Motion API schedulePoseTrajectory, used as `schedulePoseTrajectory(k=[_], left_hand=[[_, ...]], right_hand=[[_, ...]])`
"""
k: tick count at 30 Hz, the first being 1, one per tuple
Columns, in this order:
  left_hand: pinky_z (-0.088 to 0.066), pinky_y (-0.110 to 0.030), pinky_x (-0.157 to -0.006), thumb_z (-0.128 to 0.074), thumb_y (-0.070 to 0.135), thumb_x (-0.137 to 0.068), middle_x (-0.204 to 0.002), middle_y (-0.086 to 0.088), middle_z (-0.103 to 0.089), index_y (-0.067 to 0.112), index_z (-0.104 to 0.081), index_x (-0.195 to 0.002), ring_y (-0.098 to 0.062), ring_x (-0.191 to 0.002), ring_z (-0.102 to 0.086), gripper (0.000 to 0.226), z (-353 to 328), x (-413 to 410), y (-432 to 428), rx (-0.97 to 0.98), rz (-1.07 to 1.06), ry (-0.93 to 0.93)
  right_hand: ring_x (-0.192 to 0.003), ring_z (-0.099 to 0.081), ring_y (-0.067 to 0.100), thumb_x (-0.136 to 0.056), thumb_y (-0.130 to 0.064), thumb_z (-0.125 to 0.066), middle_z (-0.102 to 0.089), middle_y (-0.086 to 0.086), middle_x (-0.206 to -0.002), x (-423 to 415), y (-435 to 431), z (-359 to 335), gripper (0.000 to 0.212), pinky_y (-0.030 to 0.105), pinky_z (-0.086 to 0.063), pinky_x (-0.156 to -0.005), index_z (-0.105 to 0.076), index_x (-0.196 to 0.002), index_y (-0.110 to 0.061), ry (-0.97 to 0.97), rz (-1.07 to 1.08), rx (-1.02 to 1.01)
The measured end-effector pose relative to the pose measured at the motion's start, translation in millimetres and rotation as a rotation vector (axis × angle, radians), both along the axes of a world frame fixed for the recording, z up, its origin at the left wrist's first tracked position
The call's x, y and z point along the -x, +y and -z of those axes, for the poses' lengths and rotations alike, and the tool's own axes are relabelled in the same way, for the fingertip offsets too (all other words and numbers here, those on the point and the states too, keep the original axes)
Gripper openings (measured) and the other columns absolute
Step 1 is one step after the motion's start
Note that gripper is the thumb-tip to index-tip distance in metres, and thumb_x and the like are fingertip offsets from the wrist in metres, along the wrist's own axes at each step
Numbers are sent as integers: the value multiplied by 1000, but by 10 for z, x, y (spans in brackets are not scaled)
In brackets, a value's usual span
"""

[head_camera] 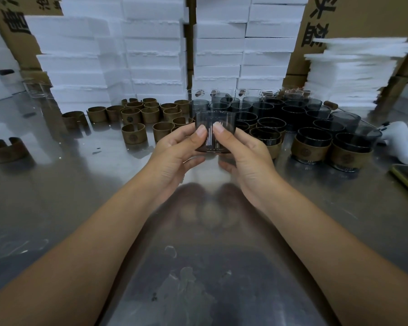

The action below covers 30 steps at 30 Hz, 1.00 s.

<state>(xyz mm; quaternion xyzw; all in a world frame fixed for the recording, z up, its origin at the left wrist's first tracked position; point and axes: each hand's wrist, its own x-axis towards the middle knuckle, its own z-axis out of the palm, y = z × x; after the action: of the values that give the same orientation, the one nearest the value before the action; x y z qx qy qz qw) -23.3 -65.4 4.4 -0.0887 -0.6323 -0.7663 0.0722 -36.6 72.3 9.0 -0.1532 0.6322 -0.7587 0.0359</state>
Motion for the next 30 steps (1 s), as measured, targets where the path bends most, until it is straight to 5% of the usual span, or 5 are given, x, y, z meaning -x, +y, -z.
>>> schedulePoseTrajectory(k=[12, 21, 25, 30], left_hand=[[-53, -20, -82, -59, 42, -79, -106, 4, -72, 29, -71, -102, -10, -96, -67, 28, 2, -9, -45, -47, 122, 21], [-48, -29, -85, -61, 51, -75, -104, 1, -73, 27, -71, -102, -11, -94, -70, 38, 10, 24, -28, 43, 21, -41], [-48, -29, -83, -62, 53, -71, -100, 3, -74, 25, -67, -106, -11, -94, -70, 45, 32, 28, -1, 116, -110, -1], [-49, -28, -83, -65, 44, -72, -102, 2, -73, 22, -67, -107, -12, -101, -67, 41, 52, 27, 17, 115, -72, 0]], right_hand=[[-66, -64, 1, -63, -50, -69, -71, -9, -81, 79, 57, 3, 35, 26, -44, -81, -71, -89, -27, -188, -158, 216], [-67, -66, -2, -71, -55, -62, -72, -12, -80, 67, 39, -7, 33, 28, -43, -82, -71, -85, -26, -143, -114, 86], [-66, -65, 0, -74, -51, -64, -70, -13, -77, 53, 49, -20, 31, 26, -45, -76, -67, -94, -28, -112, -82, 122], [-83, -65, 11, -66, -41, -75, -70, -5, -89, 25, 21, -21, 63, 27, -46, -72, -55, -122, -21, -90, -1, 137]])
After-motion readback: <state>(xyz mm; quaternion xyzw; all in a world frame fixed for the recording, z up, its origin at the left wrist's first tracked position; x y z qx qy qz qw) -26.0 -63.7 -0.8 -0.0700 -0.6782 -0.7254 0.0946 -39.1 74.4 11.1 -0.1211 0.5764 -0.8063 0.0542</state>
